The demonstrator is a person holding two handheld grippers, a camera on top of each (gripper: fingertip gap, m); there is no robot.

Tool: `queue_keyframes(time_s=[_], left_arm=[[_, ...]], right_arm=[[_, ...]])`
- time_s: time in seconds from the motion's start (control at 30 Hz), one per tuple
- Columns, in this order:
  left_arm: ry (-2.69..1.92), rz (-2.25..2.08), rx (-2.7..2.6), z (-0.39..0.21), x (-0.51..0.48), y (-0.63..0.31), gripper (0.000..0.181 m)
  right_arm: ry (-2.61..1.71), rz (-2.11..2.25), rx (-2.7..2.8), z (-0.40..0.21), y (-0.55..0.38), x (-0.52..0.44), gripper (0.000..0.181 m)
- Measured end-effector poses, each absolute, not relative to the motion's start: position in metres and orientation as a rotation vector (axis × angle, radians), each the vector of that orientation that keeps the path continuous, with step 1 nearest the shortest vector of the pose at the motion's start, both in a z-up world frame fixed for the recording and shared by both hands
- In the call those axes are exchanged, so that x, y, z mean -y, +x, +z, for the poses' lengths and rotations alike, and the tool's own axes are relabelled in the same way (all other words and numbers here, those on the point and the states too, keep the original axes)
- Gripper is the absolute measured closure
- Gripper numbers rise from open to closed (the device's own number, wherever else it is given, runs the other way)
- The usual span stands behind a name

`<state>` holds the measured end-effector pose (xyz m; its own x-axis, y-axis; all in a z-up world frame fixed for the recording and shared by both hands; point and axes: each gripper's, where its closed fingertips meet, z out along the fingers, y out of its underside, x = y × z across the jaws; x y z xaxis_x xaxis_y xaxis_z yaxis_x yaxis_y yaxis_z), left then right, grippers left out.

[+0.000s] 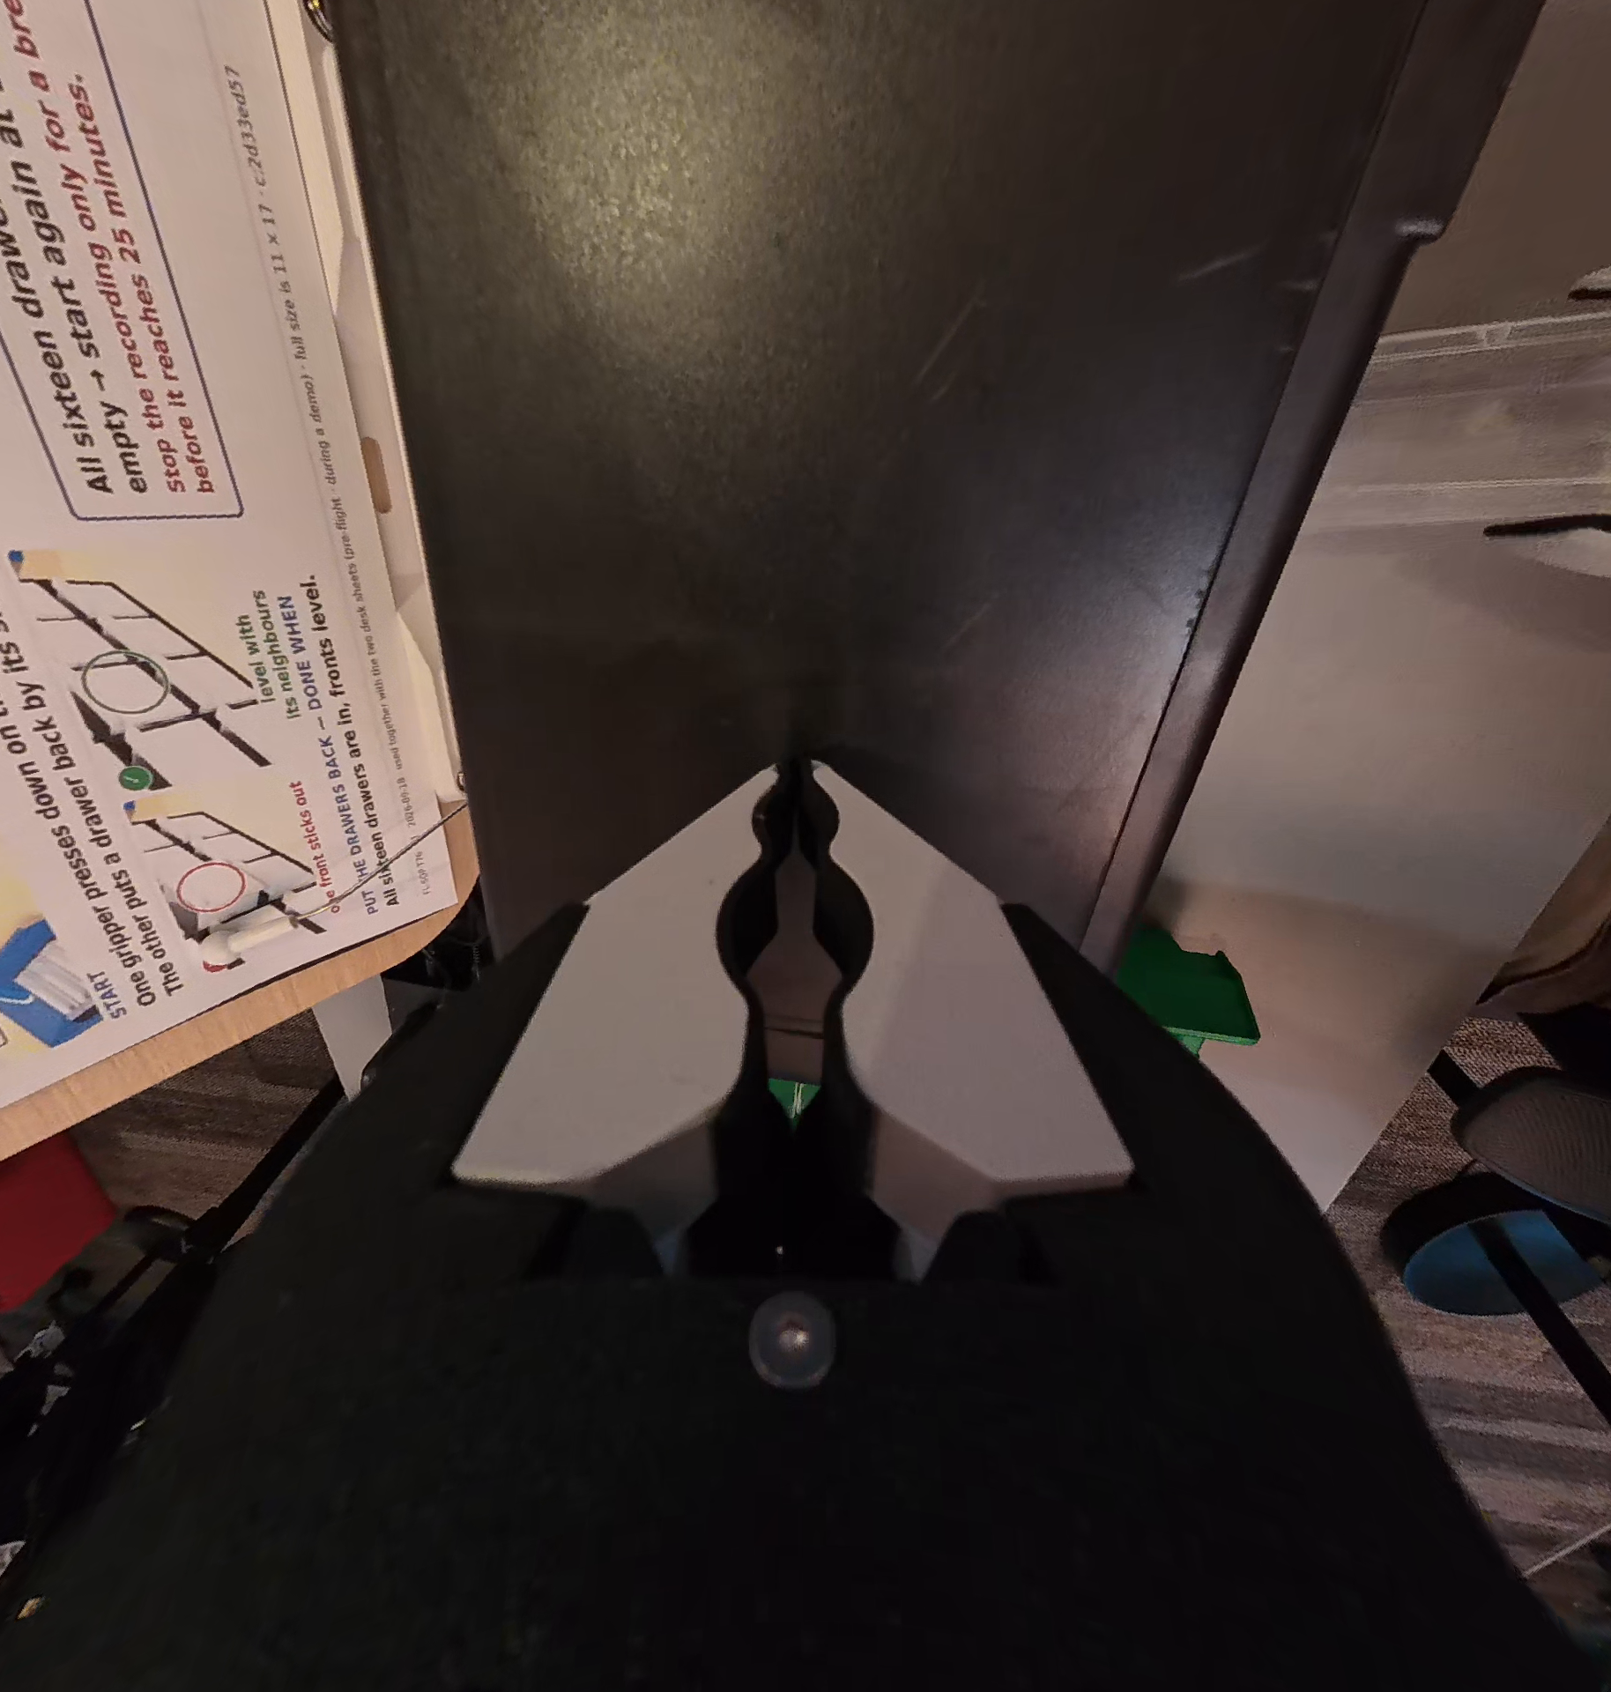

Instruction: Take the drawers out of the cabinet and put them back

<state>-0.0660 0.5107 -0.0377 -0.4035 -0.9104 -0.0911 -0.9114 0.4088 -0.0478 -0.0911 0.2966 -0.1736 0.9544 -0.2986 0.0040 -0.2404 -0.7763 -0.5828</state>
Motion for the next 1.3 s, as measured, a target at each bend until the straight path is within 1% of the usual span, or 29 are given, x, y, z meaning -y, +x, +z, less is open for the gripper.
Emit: queue_keyframes(time_s=[0.1, 0.27, 0.37, 0.5, 0.57, 0.6, 0.67, 0.7, 0.73, 1.0, 1.3], left_arm=[[-1.645, 0.029, -2.55, -0.038, -0.511, -0.066, 0.181], [-1.632, 0.057, -2.559, -0.038, -0.511, -0.066, 0.181], [-1.62, 0.079, -2.561, -0.038, -0.511, -0.066, 0.181], [-1.629, 0.08, -2.56, -0.038, -0.511, -0.066, 0.181], [-1.633, 0.082, -2.561, -0.038, -0.511, -0.066, 0.181], [-1.634, 0.084, -2.562, -0.038, -0.511, -0.066, 0.181], [-1.635, 0.09, -2.563, -0.038, -0.511, -0.066, 0.181], [-1.633, 0.093, -2.564, -0.038, -0.511, -0.066, 0.181], [-1.632, 0.097, -2.565, -0.038, -0.511, -0.066, 0.181], [-1.637, 0.094, -2.558, -0.038, -0.511, -0.066, 0.181], [-1.651, 0.077, -2.548, -0.038, -0.511, -0.066, 0.181]], right_arm=[[-2.527, -0.019, -0.407, -0.196, -0.107, -0.284, 0.122], [-2.609, 0.006, -0.403, -0.235, -0.123, -0.258, 0.12], [-2.585, -0.025, -0.395, -0.238, -0.124, -0.258, 0.118], [-2.626, -0.033, -0.398, -0.241, -0.123, -0.261, 0.096], [-2.686, -0.079, -0.382, -0.247, -0.119, -0.26, 0.094], [-2.696, -0.101, -0.378, -0.249, -0.118, -0.261, 0.095], [-2.702, -0.105, -0.381, -0.25, -0.117, -0.264, 0.105], [-2.699, -0.084, -0.388, -0.25, -0.119, -0.265, 0.115], [-2.698, -0.099, -0.39, -0.25, -0.118, -0.266, 0.118], [-2.657, -0.08, -0.382, -0.24, -0.116, -0.271, 0.125], [-2.621, -0.045, -0.42, -0.183, -0.094, -0.308, 0.125]])
